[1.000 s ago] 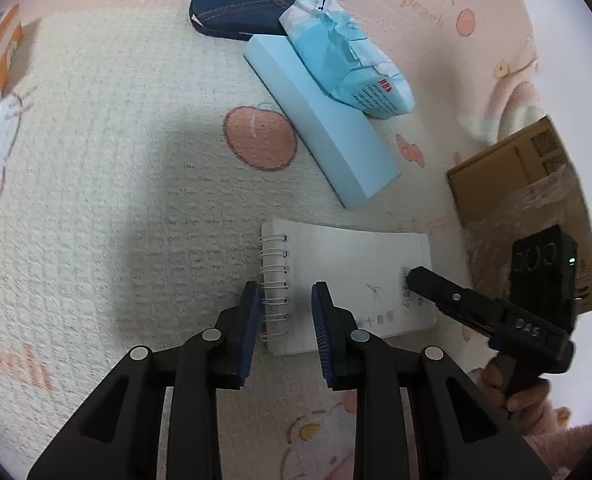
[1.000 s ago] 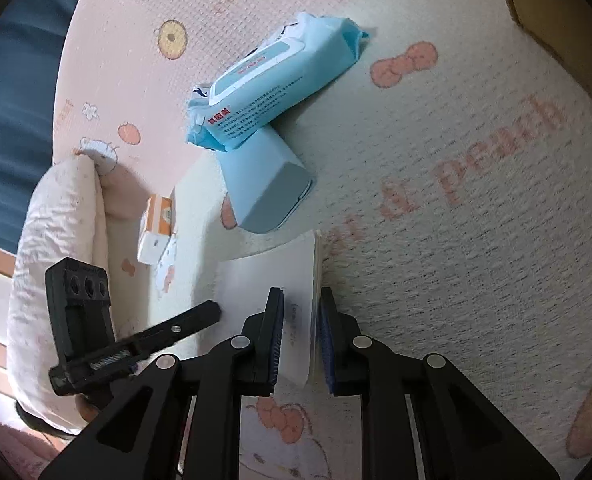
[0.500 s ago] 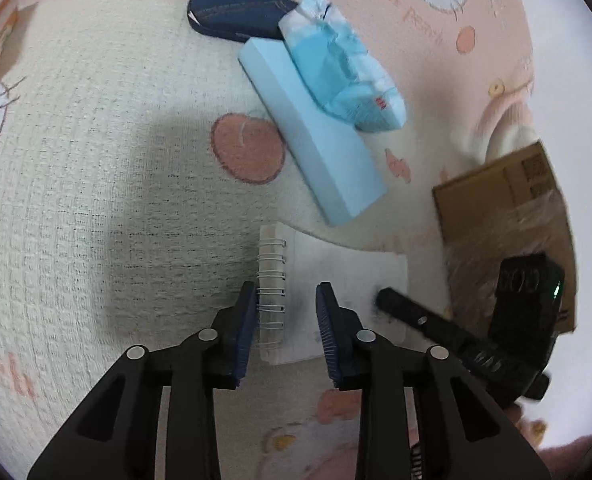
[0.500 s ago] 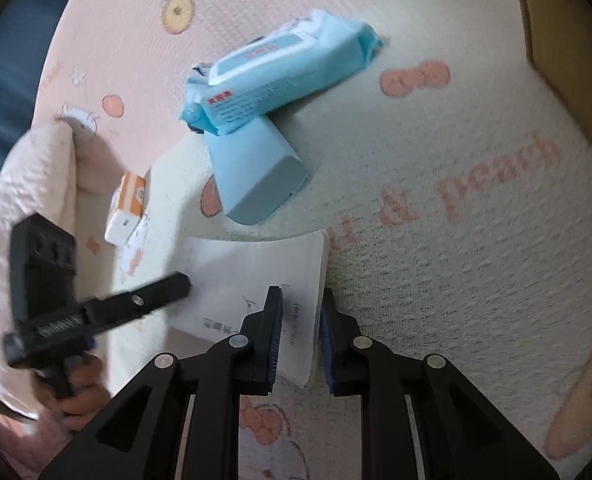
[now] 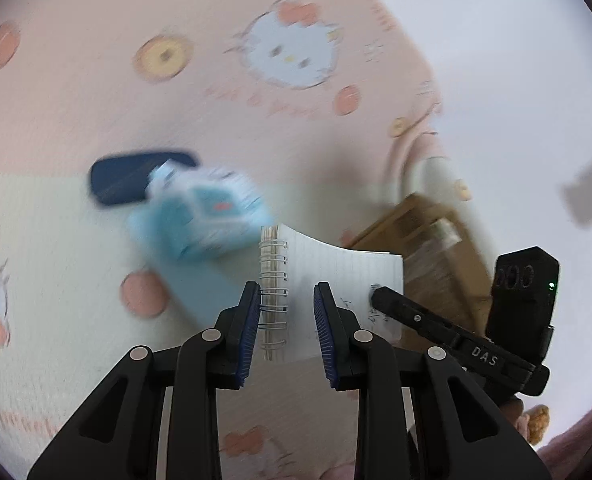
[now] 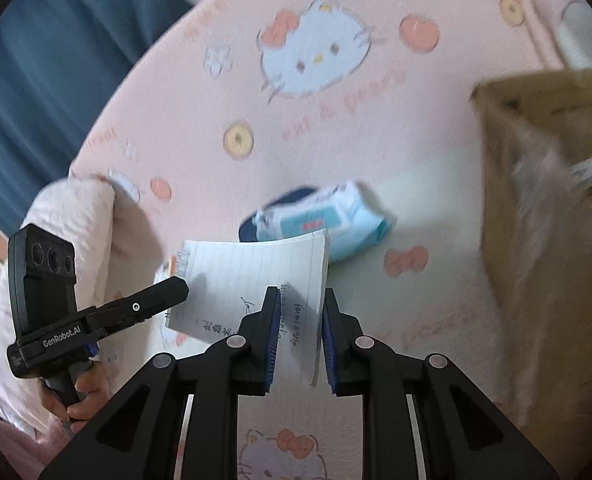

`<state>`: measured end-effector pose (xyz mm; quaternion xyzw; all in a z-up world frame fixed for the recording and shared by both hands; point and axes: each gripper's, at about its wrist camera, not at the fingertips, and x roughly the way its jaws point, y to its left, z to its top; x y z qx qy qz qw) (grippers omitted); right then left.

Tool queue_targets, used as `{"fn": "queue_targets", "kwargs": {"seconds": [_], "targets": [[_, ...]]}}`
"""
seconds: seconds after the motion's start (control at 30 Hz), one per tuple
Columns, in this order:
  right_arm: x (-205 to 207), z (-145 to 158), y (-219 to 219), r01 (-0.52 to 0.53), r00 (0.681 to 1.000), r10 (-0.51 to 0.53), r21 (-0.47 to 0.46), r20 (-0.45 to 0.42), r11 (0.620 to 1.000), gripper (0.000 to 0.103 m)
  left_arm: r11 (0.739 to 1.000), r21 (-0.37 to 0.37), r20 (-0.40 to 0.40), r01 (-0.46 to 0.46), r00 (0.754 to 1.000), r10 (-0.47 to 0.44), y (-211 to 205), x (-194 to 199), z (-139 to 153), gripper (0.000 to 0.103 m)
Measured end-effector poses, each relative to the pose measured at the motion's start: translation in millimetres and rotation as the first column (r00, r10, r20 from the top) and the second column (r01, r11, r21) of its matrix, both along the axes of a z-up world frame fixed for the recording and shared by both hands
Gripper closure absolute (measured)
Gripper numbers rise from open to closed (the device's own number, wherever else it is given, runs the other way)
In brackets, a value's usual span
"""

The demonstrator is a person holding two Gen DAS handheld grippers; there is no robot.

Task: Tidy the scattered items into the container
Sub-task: 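Carry the notepad with the left gripper over the cardboard box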

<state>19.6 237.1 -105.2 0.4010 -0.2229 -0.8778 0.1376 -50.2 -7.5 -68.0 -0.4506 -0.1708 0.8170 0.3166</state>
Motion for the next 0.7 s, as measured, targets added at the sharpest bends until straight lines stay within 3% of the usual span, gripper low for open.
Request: {"fn": "queue_targets", "kwargs": {"seconds": [0.13, 0.27, 0.43, 0.57, 0.7], "targets": [[3, 18, 14, 0.054, 0.998, -0.054, 0.048, 0.009, 0.997, 0.081, 0.998, 0.008, -0.043, 0.068, 0.997, -0.067, 25, -7, 25, 0.073], [6, 30, 35, 0.107, 0.994, -0.107, 0.061, -0.002, 0.992, 0.081, 0.990, -0.037, -0.099, 0.133, 0.986, -0.136, 56, -13, 40, 0.073], [9, 46, 67, 0.183, 0.983, -0.182, 0.088, -0.018, 0.979, 0.081, 0.973, -0.036, -0.097, 0.228, 0.968, -0.231, 96, -28, 46, 0.073], [15, 55, 103, 0.265, 0.964, -0.265, 0.096, -0.014, 0.959, 0.081, 0.946, -0.034, -0.093, 0.324, 0.941, -0.325, 138, -39, 50, 0.073], [27, 60, 141, 0.365, 0.930, -0.367, 0.106, 0.001, 0.925, 0.081, 0.903, -0.041, -0.099, 0.427, 0.898, -0.429, 190, -44, 57, 0.073]]}}
